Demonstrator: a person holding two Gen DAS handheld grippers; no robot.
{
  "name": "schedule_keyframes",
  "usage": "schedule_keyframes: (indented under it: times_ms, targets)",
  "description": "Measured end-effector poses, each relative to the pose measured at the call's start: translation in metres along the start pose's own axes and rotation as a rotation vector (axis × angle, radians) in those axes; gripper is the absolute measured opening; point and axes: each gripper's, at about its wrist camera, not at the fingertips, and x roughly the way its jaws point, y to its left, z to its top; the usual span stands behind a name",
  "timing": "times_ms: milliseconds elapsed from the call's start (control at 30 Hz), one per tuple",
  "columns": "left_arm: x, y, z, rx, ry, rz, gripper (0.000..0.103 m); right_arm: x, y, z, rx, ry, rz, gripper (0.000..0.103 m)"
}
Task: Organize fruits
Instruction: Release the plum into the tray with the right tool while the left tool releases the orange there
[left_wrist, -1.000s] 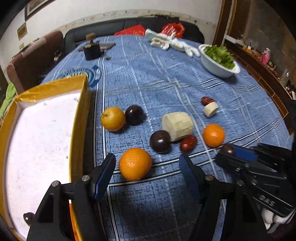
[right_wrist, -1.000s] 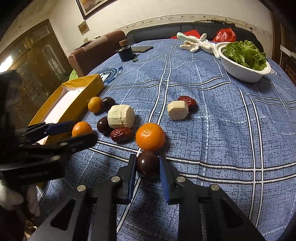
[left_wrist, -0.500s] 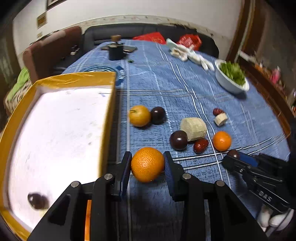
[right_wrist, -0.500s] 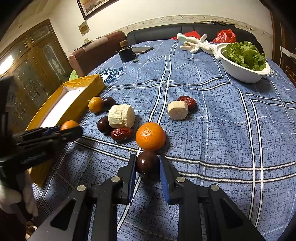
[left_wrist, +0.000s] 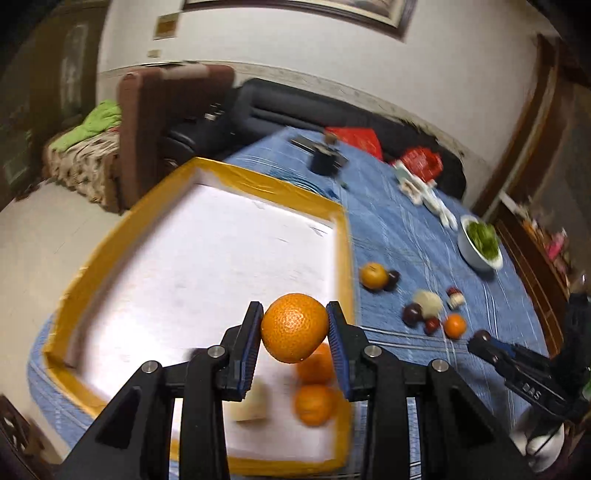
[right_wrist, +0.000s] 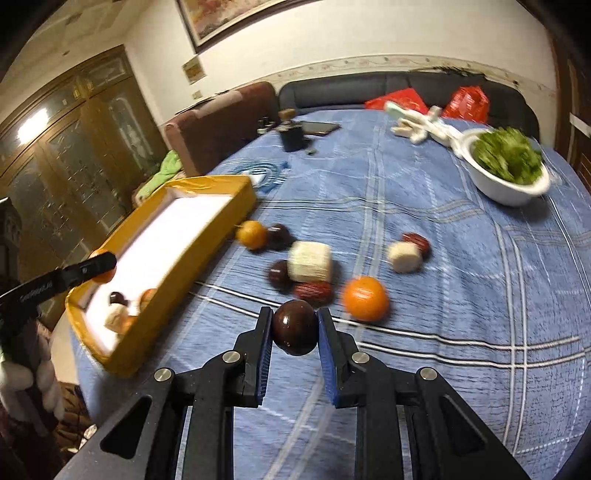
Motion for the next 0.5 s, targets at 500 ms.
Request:
schedule_keyframes:
  times_ms: [500]
  targets:
    - [0.004, 0.098, 0.001, -0.165, 0.015, 0.126, 0.034, 0.067, 0.138, 0.027, -0.157, 0.148, 0.204, 0.027]
